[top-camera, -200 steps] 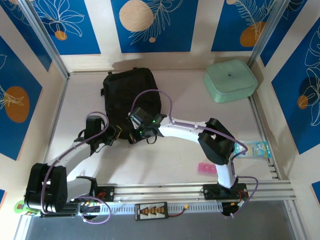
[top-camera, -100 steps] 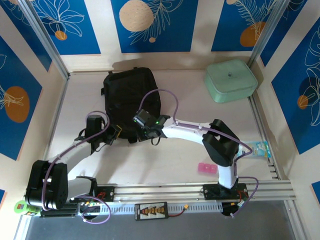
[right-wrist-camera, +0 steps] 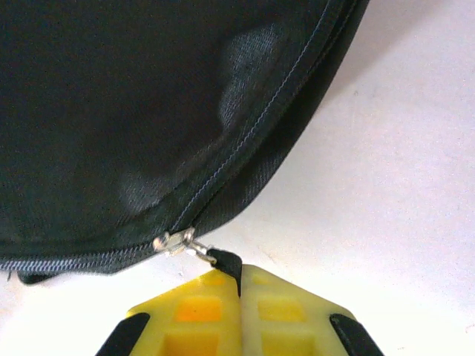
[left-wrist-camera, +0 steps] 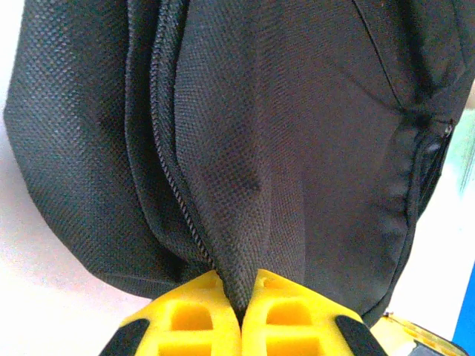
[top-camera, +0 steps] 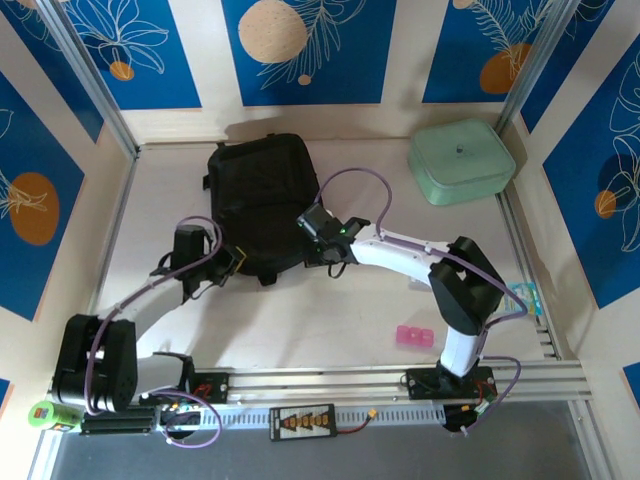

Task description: Pack books, pencil case, and school supplies into a backpack

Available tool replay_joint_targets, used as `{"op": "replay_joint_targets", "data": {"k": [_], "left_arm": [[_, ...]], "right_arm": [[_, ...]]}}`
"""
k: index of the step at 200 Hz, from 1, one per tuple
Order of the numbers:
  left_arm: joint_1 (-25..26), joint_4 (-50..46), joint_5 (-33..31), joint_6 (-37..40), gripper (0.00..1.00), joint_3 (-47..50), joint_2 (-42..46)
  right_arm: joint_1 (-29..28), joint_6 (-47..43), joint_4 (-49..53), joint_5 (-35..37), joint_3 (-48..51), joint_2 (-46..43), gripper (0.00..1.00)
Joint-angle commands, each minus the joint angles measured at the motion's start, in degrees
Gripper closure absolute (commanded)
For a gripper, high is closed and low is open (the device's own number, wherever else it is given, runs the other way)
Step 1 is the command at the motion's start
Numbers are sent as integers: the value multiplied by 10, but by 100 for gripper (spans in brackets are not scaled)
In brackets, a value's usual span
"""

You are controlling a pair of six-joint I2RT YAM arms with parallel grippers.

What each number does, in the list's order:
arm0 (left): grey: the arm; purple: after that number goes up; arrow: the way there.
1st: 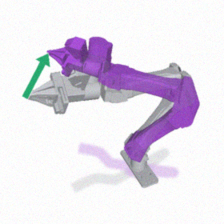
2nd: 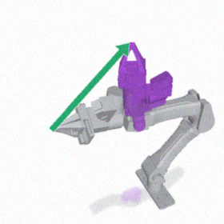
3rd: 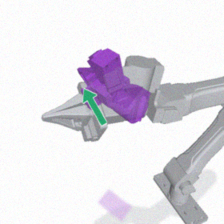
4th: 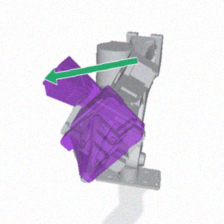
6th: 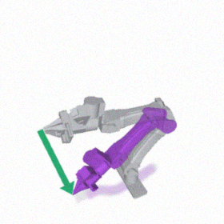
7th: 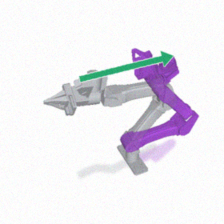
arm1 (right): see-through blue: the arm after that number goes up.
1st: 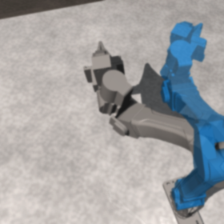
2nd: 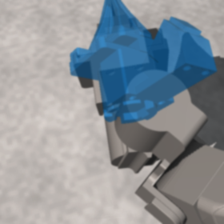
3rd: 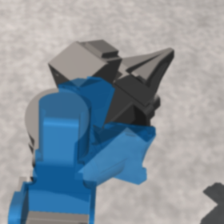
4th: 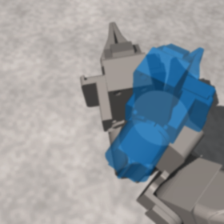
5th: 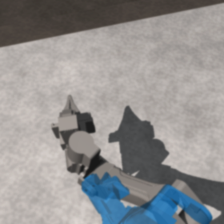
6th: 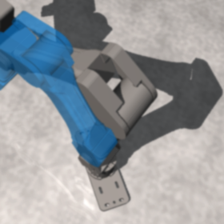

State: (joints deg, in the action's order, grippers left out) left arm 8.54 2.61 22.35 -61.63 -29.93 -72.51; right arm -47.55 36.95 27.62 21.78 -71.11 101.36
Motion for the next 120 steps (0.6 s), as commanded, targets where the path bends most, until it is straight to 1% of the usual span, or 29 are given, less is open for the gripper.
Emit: {"op": "replay_joint_targets", "data": {"k": [1, 27, 40, 54, 68, 81, 98, 120], "left_arm": [[2, 22, 31, 52, 100, -36, -37], [6, 6, 49, 99, 100, -84, -88], [5, -17, 37, 128, 100, -115, -110], [5, -51, 5, 157, 97, -147, -127], [3, -75, -32, 176, 90, -173, -136], [-1, -89, -49, 185, 85, -188, -137], [-5, -103, -68, 187, 71, -190, -121], [-7, -126, -82, 181, 53, -168, -82]], "right_arm": [[-4, 11, 36, -22, 41, -33, 100], [-27, 38, 8, -68, 102, -56, 100], [-47, 42, -20, -95, 122, -66, 100], [-68, 45, -51, -117, 130, -70, 100], [-82, 45, -71, -130, 121, -63, 100], [-86, 44, -78, -131, 102, -49, 100], [-87, 37, -83, -125, 68, -29, 100], [-85, 26, -83, -123, 26, -7, 100]]}}
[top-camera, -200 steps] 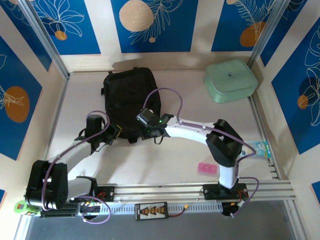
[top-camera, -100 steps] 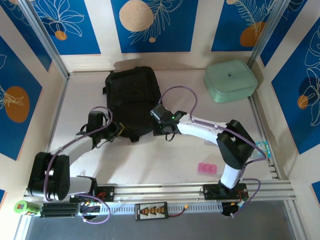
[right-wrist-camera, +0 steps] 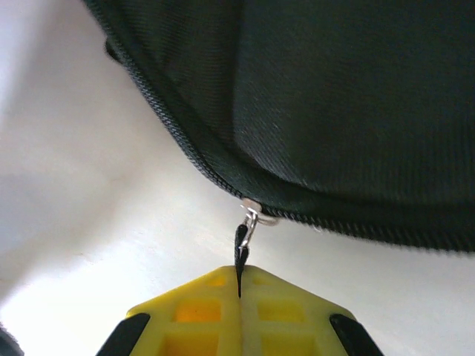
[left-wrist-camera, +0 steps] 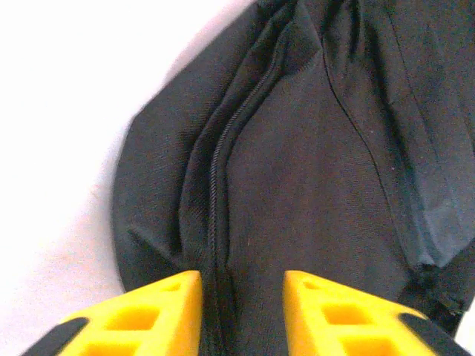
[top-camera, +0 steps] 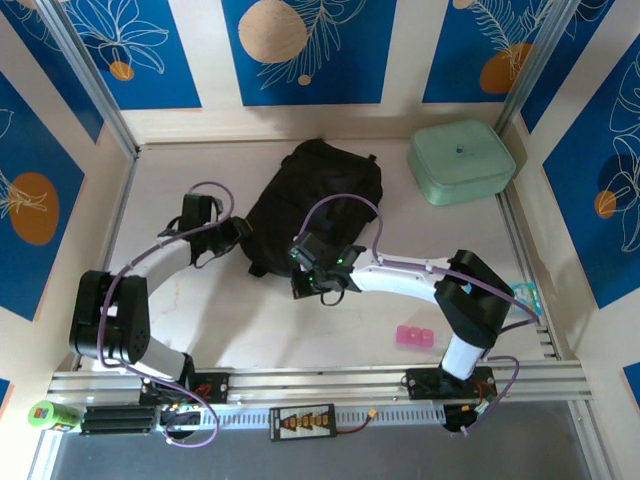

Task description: Pack books, pencil case, and school supplies into a backpack

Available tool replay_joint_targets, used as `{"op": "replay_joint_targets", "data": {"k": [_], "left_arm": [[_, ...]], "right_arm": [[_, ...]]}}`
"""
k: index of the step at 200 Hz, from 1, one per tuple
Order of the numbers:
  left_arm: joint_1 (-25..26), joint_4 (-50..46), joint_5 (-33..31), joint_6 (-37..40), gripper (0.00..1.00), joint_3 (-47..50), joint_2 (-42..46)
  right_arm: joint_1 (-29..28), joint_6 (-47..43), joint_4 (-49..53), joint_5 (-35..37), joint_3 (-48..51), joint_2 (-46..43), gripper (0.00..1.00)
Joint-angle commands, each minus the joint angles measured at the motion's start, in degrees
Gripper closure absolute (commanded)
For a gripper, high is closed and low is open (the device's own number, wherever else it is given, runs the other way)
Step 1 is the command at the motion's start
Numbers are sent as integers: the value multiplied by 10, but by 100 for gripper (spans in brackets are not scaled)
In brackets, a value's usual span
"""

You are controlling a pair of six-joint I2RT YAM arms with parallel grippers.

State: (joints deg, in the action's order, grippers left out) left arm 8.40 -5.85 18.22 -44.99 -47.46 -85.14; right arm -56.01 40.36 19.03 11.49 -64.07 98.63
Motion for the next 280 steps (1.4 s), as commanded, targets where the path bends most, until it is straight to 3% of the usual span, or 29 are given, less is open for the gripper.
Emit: {"op": "replay_joint_targets", "data": {"k": [1, 26, 58, 87, 119, 137, 175, 196, 226, 280], "left_arm": [[-6, -43, -41, 15, 52, 8, 47], [-5, -41, -18, -23, 41, 57, 106], [11, 33, 48, -103, 35, 122, 142], [41, 114, 73, -168, 34, 142, 113], [73, 151, 49, -175, 35, 129, 60], [77, 167, 27, -172, 42, 125, 37], [78, 173, 4, -173, 83, 119, 10], [78, 160, -9, -162, 97, 121, 13], [77, 141, -13, -150, 100, 126, 22], [77, 132, -1, -139, 100, 126, 31]], "right_arm": [[0, -9, 2, -20, -45, 21, 100], [0, -19, 2, -32, -67, 30, 100], [2, -18, 10, -39, -60, 24, 100], [2, -16, 17, -32, -43, 5, 100], [3, -14, 25, -23, -32, -8, 100], [-1, -20, 41, -11, -32, -10, 100], [12, -14, 128, 72, -31, -13, 100], [31, -18, 181, 136, -39, -17, 100], [73, -23, 223, 178, -47, -22, 100], [117, -27, 222, 187, -57, -24, 100]]}}
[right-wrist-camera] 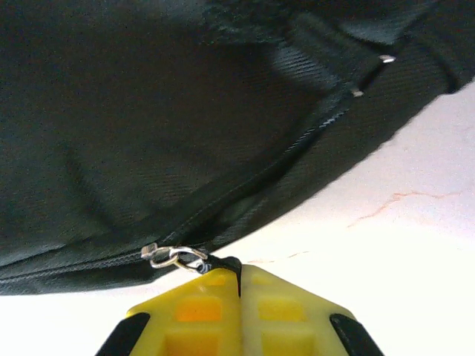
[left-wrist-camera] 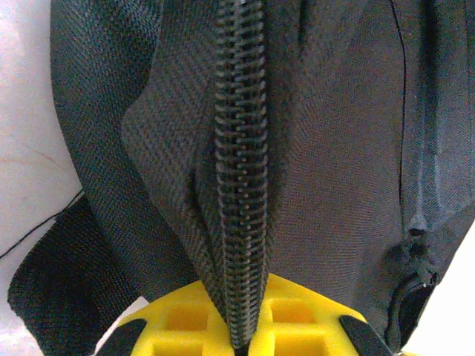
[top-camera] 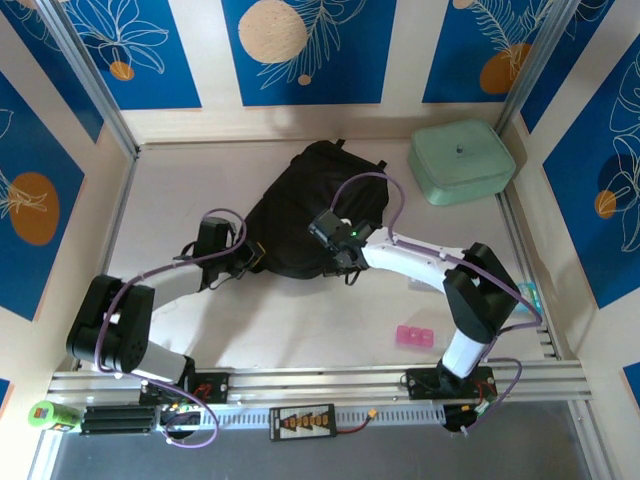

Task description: Pack books, pencil case, and school supplies into a backpack

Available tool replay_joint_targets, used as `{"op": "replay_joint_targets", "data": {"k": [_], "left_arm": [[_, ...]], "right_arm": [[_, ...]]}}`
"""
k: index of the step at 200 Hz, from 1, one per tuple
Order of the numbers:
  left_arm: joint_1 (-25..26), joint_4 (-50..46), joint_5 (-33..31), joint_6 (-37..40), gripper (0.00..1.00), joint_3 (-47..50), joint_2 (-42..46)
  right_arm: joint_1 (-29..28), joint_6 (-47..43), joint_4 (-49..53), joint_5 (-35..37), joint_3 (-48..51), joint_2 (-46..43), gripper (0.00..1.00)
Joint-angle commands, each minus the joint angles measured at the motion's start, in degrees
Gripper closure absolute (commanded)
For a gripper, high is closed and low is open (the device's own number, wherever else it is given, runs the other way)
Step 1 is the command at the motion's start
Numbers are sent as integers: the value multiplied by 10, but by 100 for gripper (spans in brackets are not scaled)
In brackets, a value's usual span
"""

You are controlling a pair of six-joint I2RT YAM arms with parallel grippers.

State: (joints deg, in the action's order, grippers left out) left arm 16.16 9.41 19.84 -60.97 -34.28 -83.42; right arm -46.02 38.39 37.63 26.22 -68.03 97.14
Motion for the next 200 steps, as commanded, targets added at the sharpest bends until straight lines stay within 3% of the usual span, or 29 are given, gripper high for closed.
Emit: {"op": "replay_joint_targets", "data": {"k": [1, 81, 111, 144, 157, 173, 200], "left_arm": [[-1, -20, -17, 21, 100, -7, 13], [1, -82, -3, 58, 100, 11, 52], [13, -126, 17, 61, 100, 40, 96], [64, -226, 11, 92, 100, 47, 176], [75, -270, 0, 99, 90, 53, 211], [77, -328, -19, 115, 68, 49, 250], [77, -416, -77, 180, 45, -10, 282]], "right_arm": [[18, -7, 36, 39, -18, -9, 100], [99, 5, 88, 48, -91, 45, 100], [88, -24, 69, 25, -100, 53, 100], [75, -39, 50, -18, -66, 28, 100], [74, -39, 44, -29, -36, 4, 100], [76, -45, 29, -61, 6, -32, 100], [81, -54, -14, -132, 54, -91, 100]]}}
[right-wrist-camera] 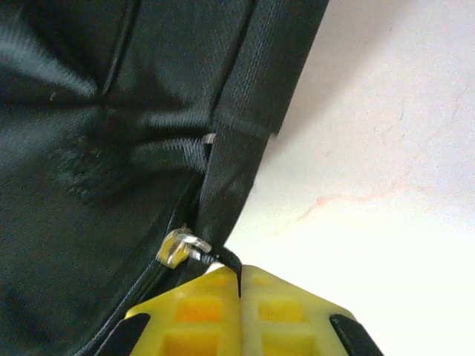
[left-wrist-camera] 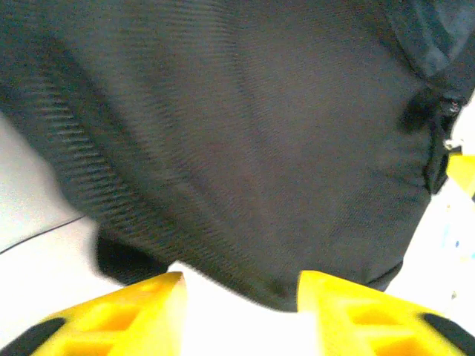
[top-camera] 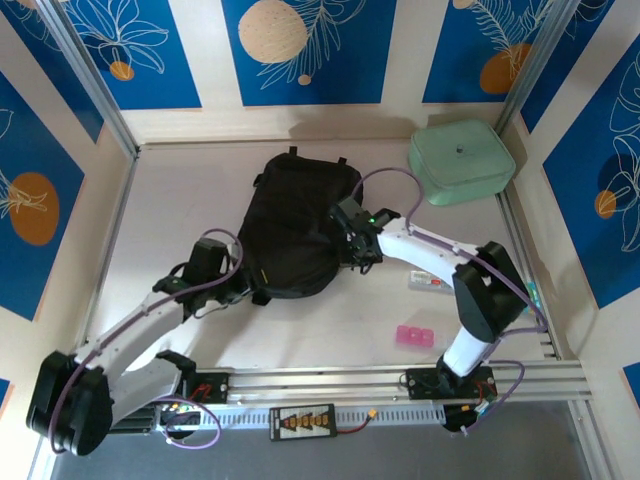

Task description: Pack books, pencil case, and school supplies into a backpack

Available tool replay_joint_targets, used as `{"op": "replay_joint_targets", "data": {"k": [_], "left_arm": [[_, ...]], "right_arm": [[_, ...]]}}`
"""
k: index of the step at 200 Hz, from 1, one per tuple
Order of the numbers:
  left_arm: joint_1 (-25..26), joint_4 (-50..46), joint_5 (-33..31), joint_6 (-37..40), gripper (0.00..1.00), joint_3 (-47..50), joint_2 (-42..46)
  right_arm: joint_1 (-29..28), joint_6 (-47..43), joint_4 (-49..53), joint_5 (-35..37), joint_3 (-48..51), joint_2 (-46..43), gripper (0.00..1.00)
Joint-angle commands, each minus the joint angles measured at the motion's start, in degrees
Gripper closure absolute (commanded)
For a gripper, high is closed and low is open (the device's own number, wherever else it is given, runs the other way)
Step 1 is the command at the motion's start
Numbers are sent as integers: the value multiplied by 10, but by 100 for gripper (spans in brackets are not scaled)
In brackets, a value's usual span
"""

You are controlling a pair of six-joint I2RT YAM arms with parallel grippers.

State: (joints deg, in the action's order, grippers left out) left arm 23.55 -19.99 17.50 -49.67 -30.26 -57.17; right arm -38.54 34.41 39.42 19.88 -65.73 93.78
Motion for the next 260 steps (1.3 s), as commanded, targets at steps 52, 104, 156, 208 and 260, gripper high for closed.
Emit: {"op": "replay_joint_targets", "data": {"k": [52, 104, 156, 208, 260], "left_arm": [[19, -76, -12, 187, 31, -224, -115], [28, 20, -8, 141, 40, -385, -332], [30, 53, 17, 91, 51, -500, -479], [34, 16, 44, 110, 53, -563, -552], [41, -1, 62, 118, 68, -559, -558]], "right_arm": [[61, 44, -112, -104, 37, -118, 33], [121, 96, -161, -182, 2, -34, 29], [125, 103, -165, -191, -6, -1, 30], [130, 103, -163, -204, -3, 9, 31], [137, 100, -161, -212, -3, 12, 31]]}}
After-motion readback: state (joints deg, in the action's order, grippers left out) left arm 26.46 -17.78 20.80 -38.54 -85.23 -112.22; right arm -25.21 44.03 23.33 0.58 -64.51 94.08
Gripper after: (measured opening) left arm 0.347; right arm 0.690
